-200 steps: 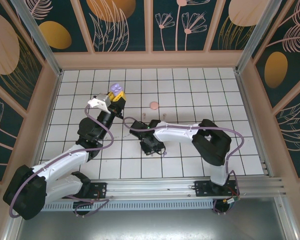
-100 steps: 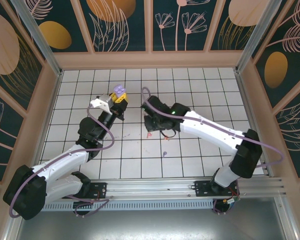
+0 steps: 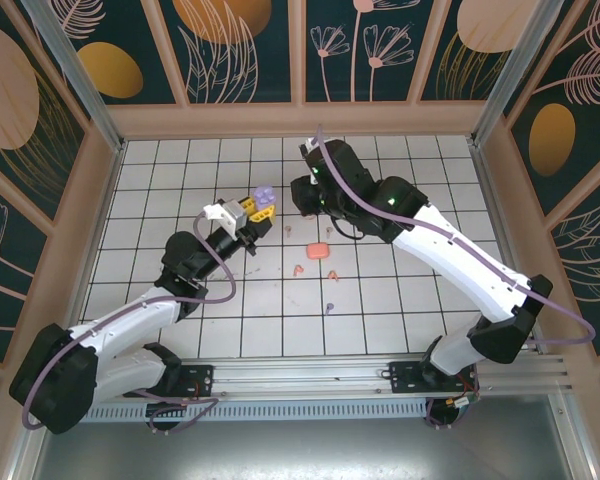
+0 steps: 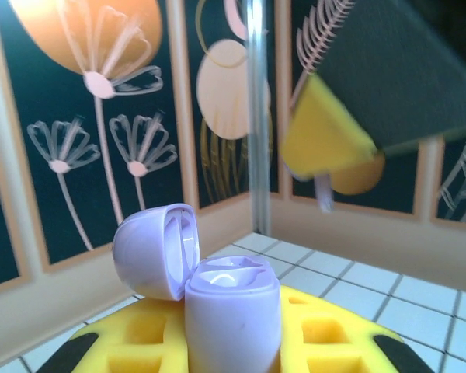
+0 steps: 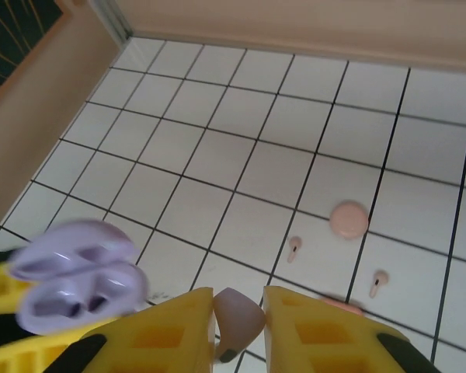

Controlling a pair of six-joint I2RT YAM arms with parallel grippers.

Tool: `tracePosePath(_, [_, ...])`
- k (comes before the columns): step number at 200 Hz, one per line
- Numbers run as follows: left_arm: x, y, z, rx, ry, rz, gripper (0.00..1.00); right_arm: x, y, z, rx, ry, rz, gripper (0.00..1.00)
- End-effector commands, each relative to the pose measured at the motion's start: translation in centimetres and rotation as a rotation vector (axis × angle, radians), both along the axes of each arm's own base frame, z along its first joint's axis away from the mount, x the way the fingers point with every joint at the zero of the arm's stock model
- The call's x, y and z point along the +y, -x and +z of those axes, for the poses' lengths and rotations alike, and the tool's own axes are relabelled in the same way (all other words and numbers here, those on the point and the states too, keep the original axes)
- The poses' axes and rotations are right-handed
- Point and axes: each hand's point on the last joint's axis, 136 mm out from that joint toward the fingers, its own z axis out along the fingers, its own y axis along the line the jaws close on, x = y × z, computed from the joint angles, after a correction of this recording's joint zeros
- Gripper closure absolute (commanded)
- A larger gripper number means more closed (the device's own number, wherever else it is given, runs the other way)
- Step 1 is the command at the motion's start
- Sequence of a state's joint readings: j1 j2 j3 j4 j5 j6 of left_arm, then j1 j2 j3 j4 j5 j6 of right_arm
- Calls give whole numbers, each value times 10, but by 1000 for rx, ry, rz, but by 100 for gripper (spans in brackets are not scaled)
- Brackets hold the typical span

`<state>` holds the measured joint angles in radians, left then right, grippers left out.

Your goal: Insert the wireless bluetooth earbuds into the charging case

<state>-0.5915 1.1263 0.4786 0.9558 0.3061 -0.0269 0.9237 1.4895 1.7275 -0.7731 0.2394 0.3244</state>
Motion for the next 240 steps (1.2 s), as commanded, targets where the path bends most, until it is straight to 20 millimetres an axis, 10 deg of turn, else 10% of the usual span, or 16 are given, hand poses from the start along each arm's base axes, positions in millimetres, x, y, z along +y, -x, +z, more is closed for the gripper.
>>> tracePosePath(1, [-19,13,0,-26,-48,-129,100,-1,5,41,-135,-27,58,77])
tracePosePath(240, [-37,32,43,-182,26,-298,100,22,45,36,-262,-97,205,77])
